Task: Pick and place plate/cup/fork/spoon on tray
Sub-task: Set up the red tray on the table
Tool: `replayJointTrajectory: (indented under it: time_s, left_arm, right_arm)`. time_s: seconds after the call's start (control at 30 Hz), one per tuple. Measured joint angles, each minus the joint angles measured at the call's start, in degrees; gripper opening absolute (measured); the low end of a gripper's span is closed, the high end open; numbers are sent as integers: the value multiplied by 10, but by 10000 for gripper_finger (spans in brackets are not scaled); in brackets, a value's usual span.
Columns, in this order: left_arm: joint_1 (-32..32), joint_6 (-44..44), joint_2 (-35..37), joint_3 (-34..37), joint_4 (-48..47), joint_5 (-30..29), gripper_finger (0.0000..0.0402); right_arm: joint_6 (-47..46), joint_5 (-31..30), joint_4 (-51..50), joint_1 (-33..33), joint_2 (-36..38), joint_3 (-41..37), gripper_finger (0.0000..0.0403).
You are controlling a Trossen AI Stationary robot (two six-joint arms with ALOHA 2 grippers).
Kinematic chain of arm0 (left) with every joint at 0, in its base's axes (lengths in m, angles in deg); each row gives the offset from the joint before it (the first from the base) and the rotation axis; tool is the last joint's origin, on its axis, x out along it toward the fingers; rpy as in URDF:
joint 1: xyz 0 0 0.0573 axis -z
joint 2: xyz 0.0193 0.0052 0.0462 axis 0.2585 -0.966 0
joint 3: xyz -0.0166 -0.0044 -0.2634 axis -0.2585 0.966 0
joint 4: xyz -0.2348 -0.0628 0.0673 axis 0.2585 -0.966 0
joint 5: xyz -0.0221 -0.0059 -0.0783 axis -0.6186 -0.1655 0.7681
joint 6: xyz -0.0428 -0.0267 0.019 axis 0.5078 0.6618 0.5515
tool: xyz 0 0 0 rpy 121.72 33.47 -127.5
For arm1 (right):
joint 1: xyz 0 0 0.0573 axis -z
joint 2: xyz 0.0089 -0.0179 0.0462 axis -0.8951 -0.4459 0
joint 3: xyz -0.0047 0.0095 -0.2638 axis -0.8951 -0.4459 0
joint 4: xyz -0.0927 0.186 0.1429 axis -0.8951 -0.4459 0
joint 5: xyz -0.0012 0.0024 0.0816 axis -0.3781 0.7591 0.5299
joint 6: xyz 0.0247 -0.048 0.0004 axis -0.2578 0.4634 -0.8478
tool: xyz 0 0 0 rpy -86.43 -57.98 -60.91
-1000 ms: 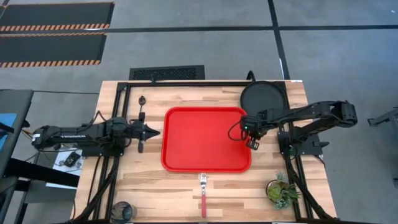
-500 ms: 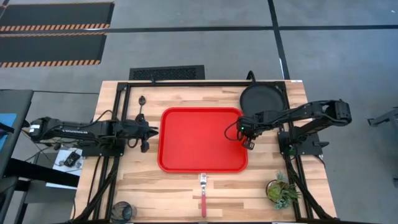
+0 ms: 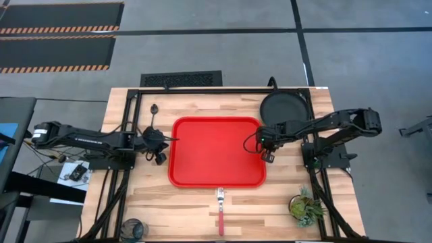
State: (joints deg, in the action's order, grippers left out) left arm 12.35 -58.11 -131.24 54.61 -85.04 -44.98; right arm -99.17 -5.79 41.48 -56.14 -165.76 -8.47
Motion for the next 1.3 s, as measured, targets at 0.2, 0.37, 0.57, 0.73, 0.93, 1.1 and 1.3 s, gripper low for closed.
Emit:
replayJointTrajectory:
  time_s: [0.2,0.37,0.57,0.73,0.93,1.1,1.3]
  left_arm:
    - [0,11,-11,0,2,-2,0]
    - [0,20,-11,0,3,-2,0]
    - [0,27,-11,0,3,0,0]
    - [0,31,-11,0,3,1,0]
    - [0,28,-4,-29,-55,-20,0]
    - [0,26,24,-56,-109,-44,0]
    - [0,31,72,-57,-111,-44,0]
  right_arm:
    - [0,-1,16,0,0,0,7]
    - [3,-1,20,5,0,0,7]
    - [13,-2,23,13,0,0,7]
    - [18,-2,23,20,0,0,7]
    - [19,-3,25,22,0,0,30]
    - [19,-3,24,22,0,0,62]
    - [19,-14,10,22,8,3,86]
